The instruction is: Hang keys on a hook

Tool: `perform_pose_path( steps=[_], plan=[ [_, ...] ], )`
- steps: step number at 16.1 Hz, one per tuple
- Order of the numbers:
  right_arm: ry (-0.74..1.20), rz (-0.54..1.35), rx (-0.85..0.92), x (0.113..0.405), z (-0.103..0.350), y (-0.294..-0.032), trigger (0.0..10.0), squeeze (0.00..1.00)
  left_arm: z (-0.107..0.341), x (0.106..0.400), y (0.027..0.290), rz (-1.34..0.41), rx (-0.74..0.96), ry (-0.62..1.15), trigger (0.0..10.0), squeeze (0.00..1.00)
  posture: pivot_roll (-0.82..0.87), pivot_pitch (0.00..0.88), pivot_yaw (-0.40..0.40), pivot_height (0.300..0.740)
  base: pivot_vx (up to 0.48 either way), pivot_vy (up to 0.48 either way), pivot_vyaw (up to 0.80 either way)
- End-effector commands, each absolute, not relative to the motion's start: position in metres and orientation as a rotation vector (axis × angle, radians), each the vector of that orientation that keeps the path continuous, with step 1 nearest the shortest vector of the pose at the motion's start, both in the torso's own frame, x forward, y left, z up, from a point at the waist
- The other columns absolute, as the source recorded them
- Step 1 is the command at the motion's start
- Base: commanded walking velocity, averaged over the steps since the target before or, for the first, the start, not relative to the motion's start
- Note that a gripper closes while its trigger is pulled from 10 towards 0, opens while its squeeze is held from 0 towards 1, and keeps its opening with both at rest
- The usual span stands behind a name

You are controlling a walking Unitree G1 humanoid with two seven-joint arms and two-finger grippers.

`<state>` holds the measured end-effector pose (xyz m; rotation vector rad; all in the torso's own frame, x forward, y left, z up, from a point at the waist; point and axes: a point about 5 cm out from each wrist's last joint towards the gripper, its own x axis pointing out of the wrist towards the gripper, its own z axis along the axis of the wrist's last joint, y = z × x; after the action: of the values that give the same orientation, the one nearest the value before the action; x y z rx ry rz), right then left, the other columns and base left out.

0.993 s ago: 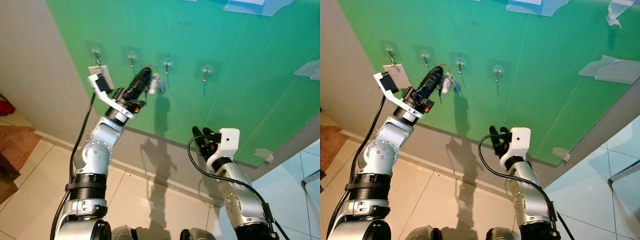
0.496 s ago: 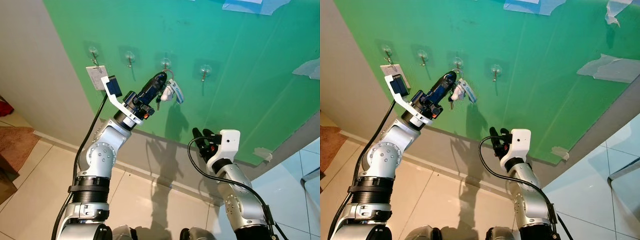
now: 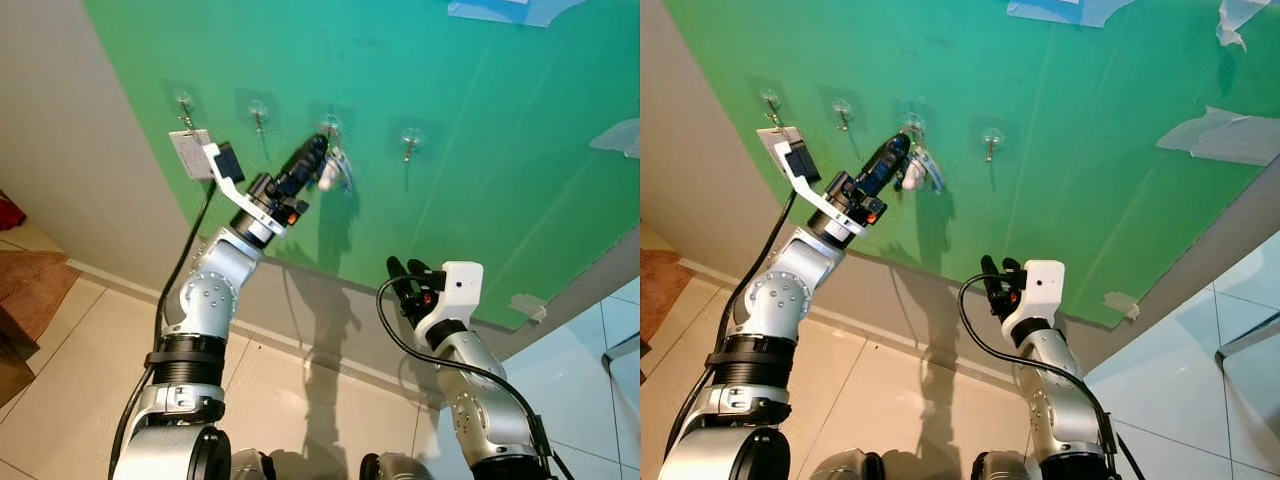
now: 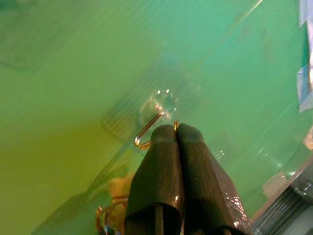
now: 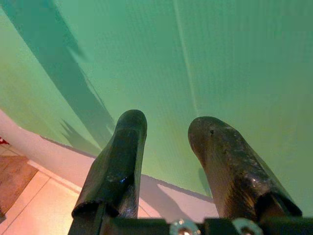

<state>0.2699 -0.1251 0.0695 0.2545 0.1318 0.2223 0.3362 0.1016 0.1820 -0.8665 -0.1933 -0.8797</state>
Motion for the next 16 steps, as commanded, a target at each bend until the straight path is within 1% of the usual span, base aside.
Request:
perform_pose_path(
  steps=[1,3,4,8,10,13,14,16],
  plan=[
    [0.132,0.217,0.256,0.269,0.071,-0.125,10.0,0.00,0.182,0.338,0.102,-0.869,-0.854,-0.192,10.0,0.00,0.02,0.136,0.016,0.740,0.000,0.000,0.00],
    [0.132,0.216,0.257,0.268,0.072,-0.125,10.0,0.00,0.176,0.338,0.106,-0.837,-0.867,-0.182,10.0,0.00,0.02,0.138,0.015,0.740,0.000,0.000,0.00],
    [0.135,0.216,0.256,0.267,0.072,-0.125,10.0,0.00,0.174,0.339,0.112,-0.806,-0.880,-0.193,10.0,0.00,0.02,0.140,0.012,0.740,0.000,0.000,0.00],
    [0.137,0.217,0.252,0.268,0.072,-0.128,10.0,0.00,0.176,0.341,0.120,-0.771,-0.899,-0.218,10.0,0.00,0.02,0.140,0.005,0.740,0.000,0.000,0.00],
    [0.137,0.218,0.251,0.268,0.073,-0.127,10.0,0.00,0.171,0.340,0.118,-0.770,-0.901,-0.204,10.0,0.00,0.02,0.140,0.005,0.740,0.000,0.000,0.00],
    [0.137,0.218,0.250,0.268,0.073,-0.128,10.0,0.00,0.159,0.337,0.109,-0.772,-0.880,-0.139,10.0,0.00,0.01,0.141,0.005,0.740,0.000,0.000,0.00],
    [0.137,0.218,0.249,0.268,0.073,-0.128,10.0,0.00,0.157,0.336,0.107,-0.773,-0.881,-0.128,10.0,1.00,0.01,0.141,0.005,0.740,0.000,0.000,0.00],
    [0.138,0.214,0.249,0.267,0.073,-0.129,10.0,0.00,0.157,0.335,0.103,-0.781,-0.884,-0.126,10.0,1.00,0.01,0.139,0.007,0.740,0.000,0.000,0.00]
  ],
)
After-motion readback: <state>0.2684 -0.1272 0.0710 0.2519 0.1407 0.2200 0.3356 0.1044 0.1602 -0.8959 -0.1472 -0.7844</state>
